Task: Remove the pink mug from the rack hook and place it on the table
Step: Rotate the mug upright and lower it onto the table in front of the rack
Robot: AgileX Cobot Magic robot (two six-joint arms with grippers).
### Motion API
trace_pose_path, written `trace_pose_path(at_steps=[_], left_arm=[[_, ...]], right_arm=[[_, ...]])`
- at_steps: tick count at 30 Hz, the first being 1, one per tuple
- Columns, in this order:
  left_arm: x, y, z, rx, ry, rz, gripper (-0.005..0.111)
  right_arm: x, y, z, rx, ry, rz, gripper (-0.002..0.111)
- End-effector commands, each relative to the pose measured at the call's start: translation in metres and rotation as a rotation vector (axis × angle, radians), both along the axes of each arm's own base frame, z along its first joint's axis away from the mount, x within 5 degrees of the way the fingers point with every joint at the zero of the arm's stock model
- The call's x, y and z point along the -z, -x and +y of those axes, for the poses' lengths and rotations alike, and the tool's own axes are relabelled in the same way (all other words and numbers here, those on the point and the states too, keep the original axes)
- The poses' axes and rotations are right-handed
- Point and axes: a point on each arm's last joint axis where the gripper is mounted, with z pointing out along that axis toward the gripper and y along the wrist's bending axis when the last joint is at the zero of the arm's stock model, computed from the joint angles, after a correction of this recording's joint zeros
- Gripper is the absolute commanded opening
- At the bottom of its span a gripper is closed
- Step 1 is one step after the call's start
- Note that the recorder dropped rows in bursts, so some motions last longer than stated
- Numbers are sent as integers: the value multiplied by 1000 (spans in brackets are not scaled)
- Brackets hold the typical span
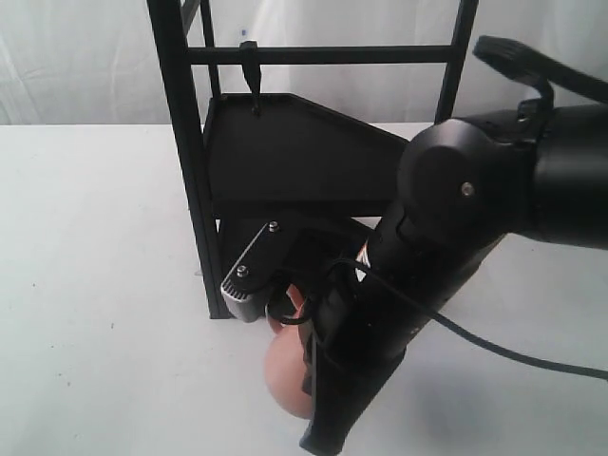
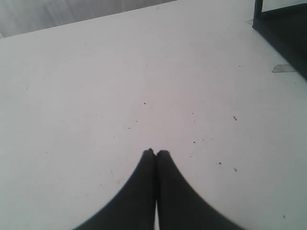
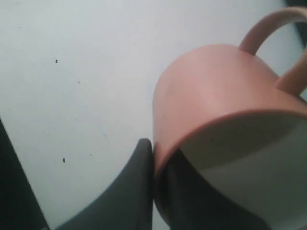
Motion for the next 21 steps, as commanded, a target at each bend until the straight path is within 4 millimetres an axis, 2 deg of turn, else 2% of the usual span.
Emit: trace_pose_path(at_steps=[1,12,21], left_arm=[[1,0,-1,6,4,-5,0],[1,0,-1,6,4,-5,0],[1,0,-1,6,4,-5,0]], right_arm=[[4,-3,4,7,-2,-3,0],[2,-10,11,46,-83,-62,0],[13,-12,14,22,-57,-39,0]])
